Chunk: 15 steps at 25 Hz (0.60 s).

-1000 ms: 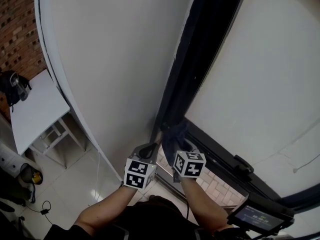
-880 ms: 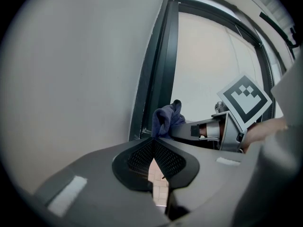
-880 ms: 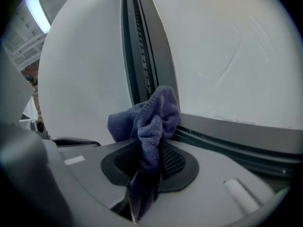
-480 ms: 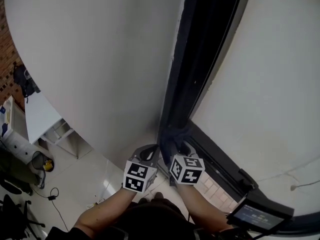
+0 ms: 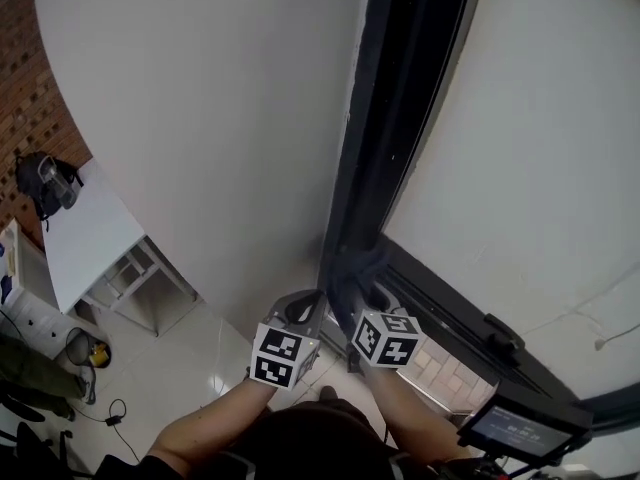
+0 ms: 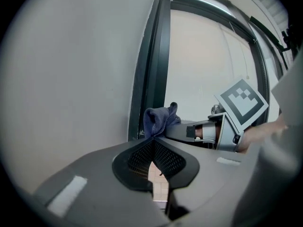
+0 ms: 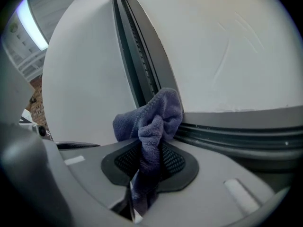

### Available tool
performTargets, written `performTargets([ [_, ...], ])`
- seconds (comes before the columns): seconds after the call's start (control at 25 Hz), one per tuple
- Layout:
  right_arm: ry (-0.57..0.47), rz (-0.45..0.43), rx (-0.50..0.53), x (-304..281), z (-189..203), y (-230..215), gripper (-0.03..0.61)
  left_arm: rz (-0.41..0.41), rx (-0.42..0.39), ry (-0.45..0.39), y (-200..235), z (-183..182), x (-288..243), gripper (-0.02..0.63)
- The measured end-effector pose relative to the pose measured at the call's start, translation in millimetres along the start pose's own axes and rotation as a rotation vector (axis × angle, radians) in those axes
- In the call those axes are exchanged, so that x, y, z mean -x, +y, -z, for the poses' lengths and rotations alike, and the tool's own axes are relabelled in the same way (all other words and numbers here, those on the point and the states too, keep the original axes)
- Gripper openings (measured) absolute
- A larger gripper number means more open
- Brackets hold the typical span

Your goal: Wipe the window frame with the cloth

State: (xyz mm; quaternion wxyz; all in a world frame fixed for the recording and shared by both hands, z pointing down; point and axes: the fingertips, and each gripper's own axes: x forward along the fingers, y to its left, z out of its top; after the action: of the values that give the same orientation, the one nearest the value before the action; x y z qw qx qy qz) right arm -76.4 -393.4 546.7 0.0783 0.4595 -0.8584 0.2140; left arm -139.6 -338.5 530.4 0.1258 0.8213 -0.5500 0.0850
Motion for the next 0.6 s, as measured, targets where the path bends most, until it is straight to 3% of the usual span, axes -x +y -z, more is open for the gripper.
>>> performTargets([
  [0.16, 0.013, 0.041, -0.024, 9, 15, 13, 0.089, 0.096, -0.005, -0.026, -10, -2, 14, -0.008],
  [0.44, 0.018, 0.077, -0.071, 0, 19, 16, 0.087, 0.113, 0.025, 0.000, 1, 14, 32, -0.008],
  [0.6, -0.001, 0.100, -0.110, -10, 10, 8, 0.087, 0.108, -0.002, 0.000, 7, 13, 28, -0.006],
])
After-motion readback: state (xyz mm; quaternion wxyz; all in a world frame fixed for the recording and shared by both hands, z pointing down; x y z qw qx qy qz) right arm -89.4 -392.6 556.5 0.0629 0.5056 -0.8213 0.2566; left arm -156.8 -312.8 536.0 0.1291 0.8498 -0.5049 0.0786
